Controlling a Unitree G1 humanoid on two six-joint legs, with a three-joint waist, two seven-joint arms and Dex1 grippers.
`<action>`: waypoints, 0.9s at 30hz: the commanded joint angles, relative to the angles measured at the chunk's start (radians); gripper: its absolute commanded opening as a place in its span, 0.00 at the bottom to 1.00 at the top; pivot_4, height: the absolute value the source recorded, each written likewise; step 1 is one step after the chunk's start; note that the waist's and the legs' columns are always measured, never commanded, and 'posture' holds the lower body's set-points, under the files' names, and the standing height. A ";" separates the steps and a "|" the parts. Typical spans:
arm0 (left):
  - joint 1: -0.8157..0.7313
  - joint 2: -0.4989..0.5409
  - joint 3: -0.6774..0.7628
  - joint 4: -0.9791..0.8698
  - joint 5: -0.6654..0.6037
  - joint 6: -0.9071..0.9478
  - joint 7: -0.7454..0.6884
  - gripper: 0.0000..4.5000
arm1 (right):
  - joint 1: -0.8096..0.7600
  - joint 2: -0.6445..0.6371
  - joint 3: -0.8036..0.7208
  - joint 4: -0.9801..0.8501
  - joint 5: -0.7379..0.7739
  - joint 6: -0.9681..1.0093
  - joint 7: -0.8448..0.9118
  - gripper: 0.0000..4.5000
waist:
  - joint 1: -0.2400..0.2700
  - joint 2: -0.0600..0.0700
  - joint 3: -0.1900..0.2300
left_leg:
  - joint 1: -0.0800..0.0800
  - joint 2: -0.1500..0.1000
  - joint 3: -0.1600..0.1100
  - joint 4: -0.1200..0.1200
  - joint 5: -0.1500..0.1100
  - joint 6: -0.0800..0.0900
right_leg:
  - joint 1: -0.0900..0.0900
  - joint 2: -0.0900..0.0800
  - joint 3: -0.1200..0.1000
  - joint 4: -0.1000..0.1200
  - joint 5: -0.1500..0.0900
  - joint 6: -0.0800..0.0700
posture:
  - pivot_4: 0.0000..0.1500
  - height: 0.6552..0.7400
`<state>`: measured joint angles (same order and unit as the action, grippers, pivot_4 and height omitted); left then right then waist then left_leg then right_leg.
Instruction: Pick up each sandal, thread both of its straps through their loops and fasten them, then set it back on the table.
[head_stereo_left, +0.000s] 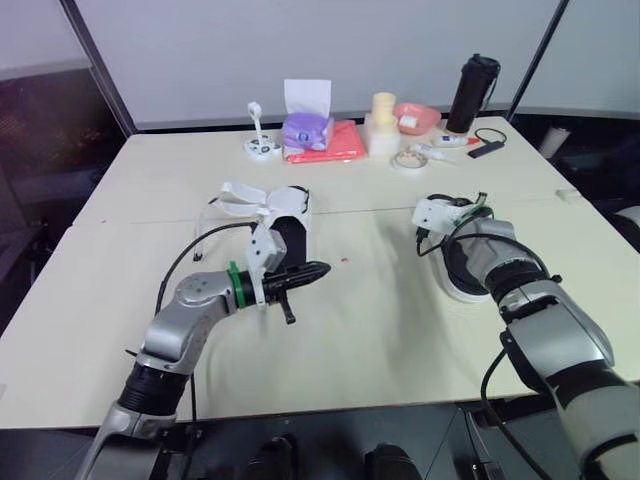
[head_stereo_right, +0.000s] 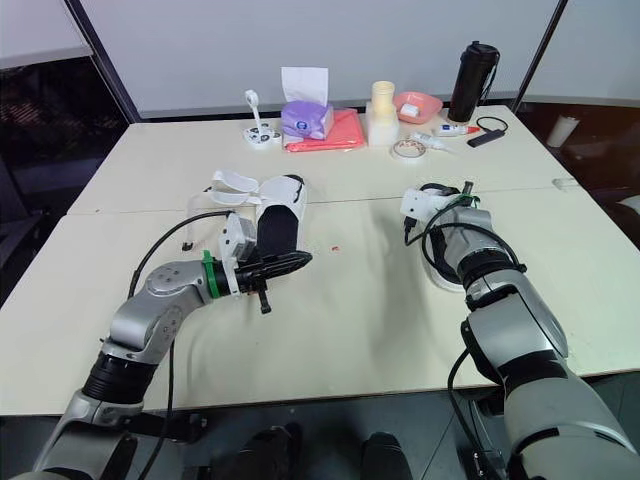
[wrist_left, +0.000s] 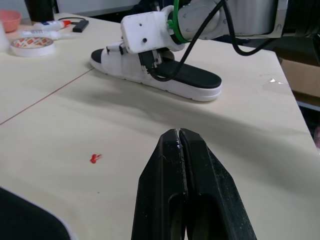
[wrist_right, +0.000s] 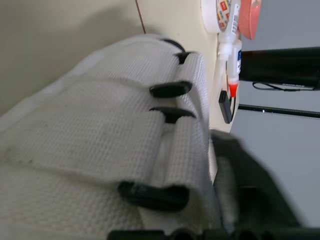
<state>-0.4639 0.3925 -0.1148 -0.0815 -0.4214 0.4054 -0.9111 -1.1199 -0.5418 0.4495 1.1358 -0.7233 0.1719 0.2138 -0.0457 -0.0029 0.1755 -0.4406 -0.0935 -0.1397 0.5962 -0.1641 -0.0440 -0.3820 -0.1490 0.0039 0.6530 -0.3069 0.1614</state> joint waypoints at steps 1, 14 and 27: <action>0.004 0.002 0.003 -0.039 0.000 -0.007 0.007 0.00 | 0.016 -0.050 0.003 -0.091 0.003 -0.005 0.055 0.85 | 0.001 0.000 0.000 | 0.000 0.000 0.000 0.000 0.000 0.000 | 0.000 0.000 0.000 0.000 0.000 0.000 | 1.00 1.00; -0.005 0.001 0.010 -0.021 0.014 -0.021 0.037 0.00 | 0.555 -0.307 -0.323 -1.224 0.249 0.409 0.640 0.99 | 0.002 0.000 0.000 | 0.000 0.000 0.000 0.003 -0.002 0.004 | 0.002 0.000 0.000 0.001 0.000 0.000 | 1.00 1.00; -0.114 0.017 0.001 0.129 0.315 -0.274 0.277 0.06 | 0.610 -0.012 -0.688 -1.730 0.861 1.069 0.764 1.00 | 0.016 -0.001 0.000 | 0.001 0.000 -0.001 0.004 -0.002 0.004 | 0.003 -0.001 -0.002 0.002 0.000 0.000 | 1.00 1.00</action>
<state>-0.5491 0.3953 -0.1208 0.0487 -0.1638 0.1937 -0.6717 -0.4979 -0.5694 -0.1998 -0.5426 0.0867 1.1973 1.0050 -0.0292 -0.0038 0.1753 -0.4400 -0.0931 -0.1411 0.5999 -0.1661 -0.0397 -0.3795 -0.1495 0.0020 0.6546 -0.3067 0.1615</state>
